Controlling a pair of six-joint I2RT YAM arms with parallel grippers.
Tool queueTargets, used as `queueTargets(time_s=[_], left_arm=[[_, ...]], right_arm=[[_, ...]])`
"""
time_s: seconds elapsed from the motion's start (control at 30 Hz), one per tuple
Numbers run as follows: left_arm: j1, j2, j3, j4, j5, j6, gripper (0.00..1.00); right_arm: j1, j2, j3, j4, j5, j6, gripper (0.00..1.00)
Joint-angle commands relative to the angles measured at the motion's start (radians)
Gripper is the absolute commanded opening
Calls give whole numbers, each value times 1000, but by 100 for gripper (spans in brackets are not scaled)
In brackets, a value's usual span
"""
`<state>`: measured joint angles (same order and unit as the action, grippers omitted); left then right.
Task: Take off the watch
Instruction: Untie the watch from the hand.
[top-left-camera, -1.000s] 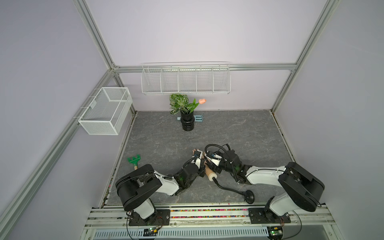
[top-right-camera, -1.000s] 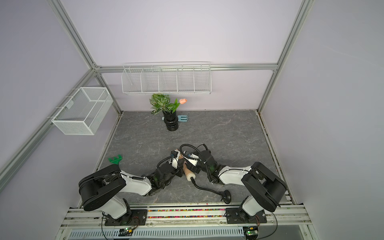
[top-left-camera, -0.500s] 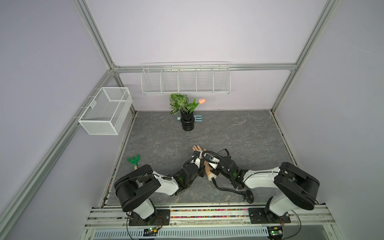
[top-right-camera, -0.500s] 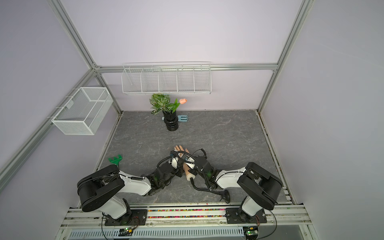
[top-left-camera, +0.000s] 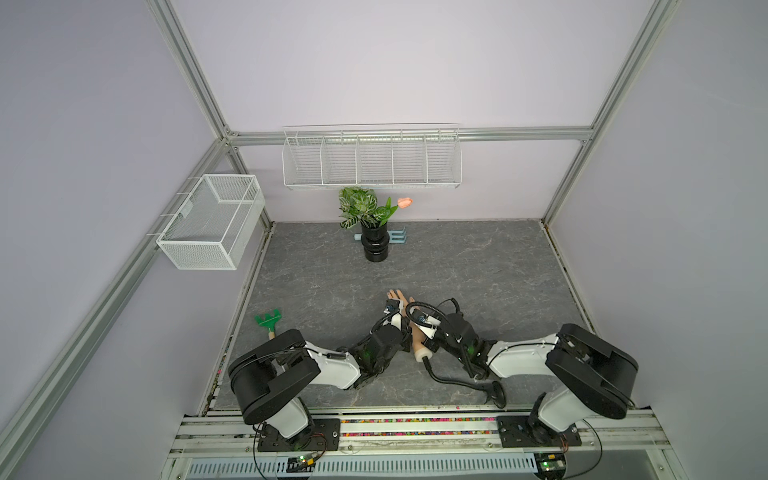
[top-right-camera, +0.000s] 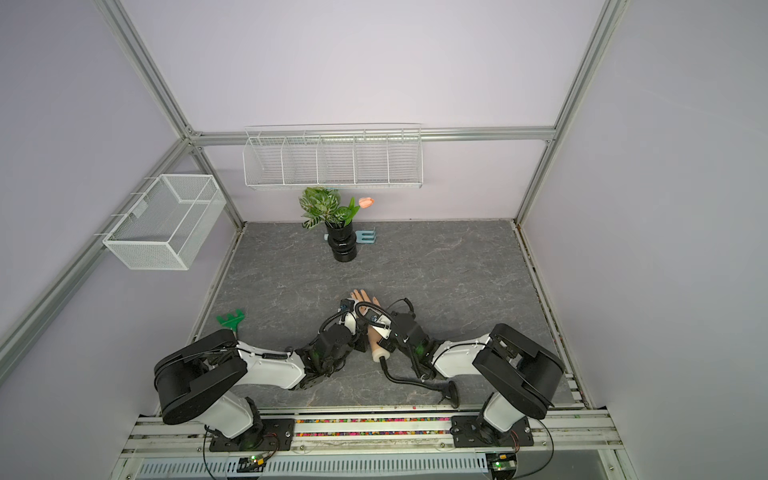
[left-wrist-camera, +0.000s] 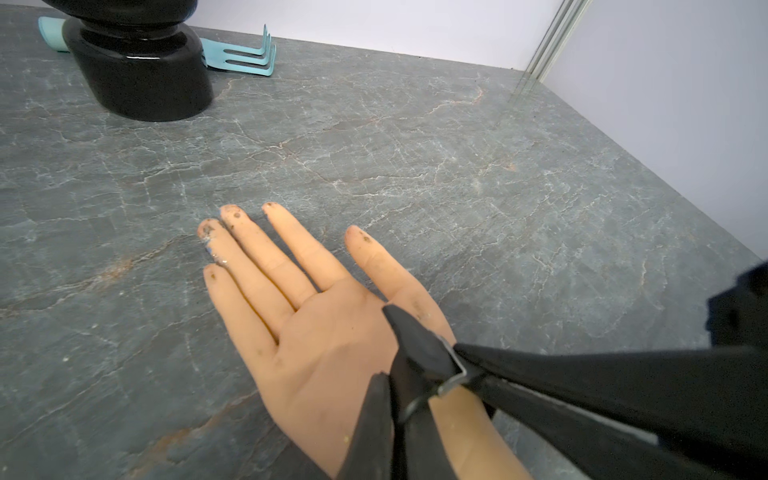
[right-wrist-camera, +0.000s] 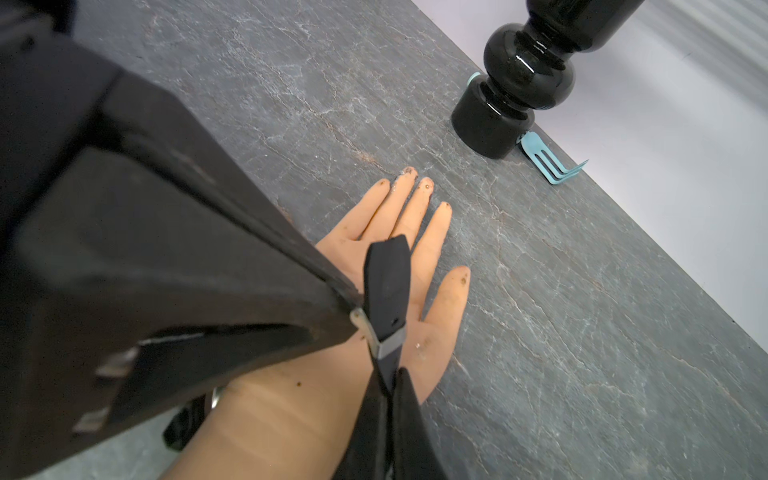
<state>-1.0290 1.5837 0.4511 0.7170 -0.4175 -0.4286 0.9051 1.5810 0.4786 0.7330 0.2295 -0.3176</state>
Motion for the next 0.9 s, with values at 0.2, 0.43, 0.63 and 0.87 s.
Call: queueTargets(time_s=[0.2,0.43,0.63,0.87], left_arm=[[6,-59,52,19,-140,-140,0],[6,-80,59,-31,-192,-147,0],[10,-91,57,-28,-169,-139,0],[9,-3,90,144,112,-55,0]], right_arm=[[-15,-10,-81,-1,30,27,7],[-16,-43,-106,-12,29,17,7],[-15,-97,-126,-74,-24,-12,6],[-5,-95,-56,-183,-193,-36,8]])
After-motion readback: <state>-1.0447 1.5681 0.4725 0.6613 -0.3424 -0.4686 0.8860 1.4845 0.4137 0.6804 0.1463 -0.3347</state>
